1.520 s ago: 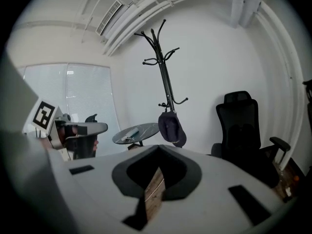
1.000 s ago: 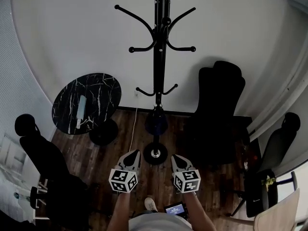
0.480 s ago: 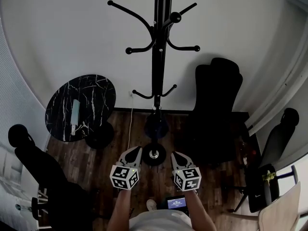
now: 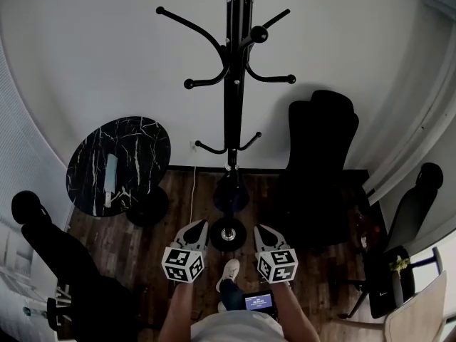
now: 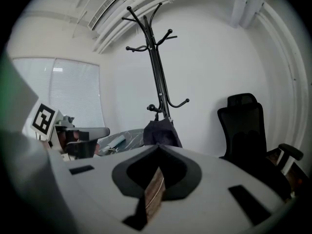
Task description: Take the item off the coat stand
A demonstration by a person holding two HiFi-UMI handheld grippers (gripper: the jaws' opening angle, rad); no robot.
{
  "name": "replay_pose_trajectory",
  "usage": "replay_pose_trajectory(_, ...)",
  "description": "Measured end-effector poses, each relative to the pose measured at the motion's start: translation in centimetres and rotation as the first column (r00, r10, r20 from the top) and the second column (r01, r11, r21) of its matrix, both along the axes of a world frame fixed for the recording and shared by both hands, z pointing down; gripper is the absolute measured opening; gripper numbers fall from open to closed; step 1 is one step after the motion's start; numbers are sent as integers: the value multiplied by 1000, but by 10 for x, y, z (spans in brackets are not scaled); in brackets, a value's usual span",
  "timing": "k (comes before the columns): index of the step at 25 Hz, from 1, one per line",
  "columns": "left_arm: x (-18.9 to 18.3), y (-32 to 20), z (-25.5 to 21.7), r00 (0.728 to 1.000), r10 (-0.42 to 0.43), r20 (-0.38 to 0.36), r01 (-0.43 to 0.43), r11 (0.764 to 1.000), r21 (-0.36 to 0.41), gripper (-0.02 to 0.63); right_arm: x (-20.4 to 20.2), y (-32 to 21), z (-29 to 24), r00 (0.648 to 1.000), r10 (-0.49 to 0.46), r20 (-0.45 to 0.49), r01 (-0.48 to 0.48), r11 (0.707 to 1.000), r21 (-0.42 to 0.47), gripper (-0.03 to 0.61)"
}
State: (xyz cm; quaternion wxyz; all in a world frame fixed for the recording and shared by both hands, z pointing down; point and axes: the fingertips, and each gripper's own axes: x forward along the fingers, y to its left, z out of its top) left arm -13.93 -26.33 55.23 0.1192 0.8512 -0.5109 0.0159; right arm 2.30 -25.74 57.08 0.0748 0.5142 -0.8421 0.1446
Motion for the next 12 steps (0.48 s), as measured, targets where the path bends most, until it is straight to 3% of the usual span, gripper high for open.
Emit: replay_pose_trajectory(12, 1, -26, 18, 1000, -4, 13, 5, 999, -33, 20, 0, -32, 14, 999, 9, -51, -10, 1000, -18, 12)
